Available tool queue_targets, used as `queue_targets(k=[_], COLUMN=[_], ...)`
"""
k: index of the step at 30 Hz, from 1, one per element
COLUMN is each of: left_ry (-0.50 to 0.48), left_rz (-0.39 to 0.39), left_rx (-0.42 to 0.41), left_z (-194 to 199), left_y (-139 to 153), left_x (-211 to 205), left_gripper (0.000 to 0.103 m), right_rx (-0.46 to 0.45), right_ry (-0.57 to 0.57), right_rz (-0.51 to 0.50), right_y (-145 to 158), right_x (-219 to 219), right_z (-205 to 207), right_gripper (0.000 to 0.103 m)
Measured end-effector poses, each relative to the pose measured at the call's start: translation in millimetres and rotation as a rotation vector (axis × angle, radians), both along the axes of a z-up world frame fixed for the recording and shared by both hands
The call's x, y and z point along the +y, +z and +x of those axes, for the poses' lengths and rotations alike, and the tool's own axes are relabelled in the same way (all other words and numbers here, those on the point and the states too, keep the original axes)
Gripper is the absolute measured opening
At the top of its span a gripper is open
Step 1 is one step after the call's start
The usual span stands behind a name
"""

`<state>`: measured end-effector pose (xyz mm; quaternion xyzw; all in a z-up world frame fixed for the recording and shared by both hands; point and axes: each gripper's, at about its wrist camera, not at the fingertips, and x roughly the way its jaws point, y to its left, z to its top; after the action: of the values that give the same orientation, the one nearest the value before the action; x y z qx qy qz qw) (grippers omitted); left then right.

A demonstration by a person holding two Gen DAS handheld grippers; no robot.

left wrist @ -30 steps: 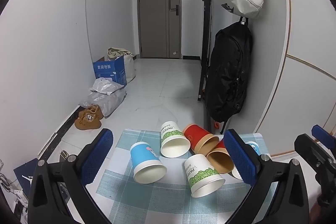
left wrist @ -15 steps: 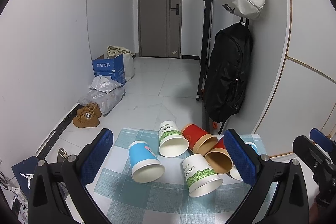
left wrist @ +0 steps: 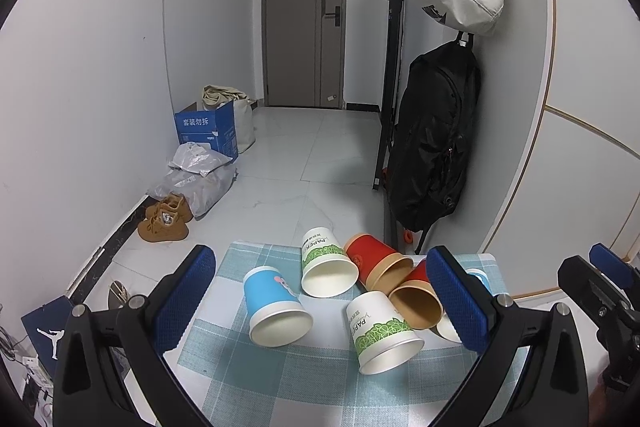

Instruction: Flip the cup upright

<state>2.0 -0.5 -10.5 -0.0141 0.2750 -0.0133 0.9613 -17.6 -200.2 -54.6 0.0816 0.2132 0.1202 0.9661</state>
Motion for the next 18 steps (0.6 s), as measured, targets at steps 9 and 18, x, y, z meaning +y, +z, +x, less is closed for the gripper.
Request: queue_targets(k=[9, 18], left_ry=[-0.011, -0.013], left_rz=[-0.005, -0.003], left_rx=[0.009, 0.012], left_z=[0.2, 0.3], left_y=[0.1, -0.5], left_x=[0.9, -0.7], left_gripper=[0.102, 0.102], right_rx=[-0.002, -0.003], right_ry=[-0.003, -0.004], right_rz=[-0.001, -0.001], right_y=[-0.3, -0.7], right_x=[0.6, 0.5], right_z=[-0.4, -1.3], right_gripper=[0.103, 0.103])
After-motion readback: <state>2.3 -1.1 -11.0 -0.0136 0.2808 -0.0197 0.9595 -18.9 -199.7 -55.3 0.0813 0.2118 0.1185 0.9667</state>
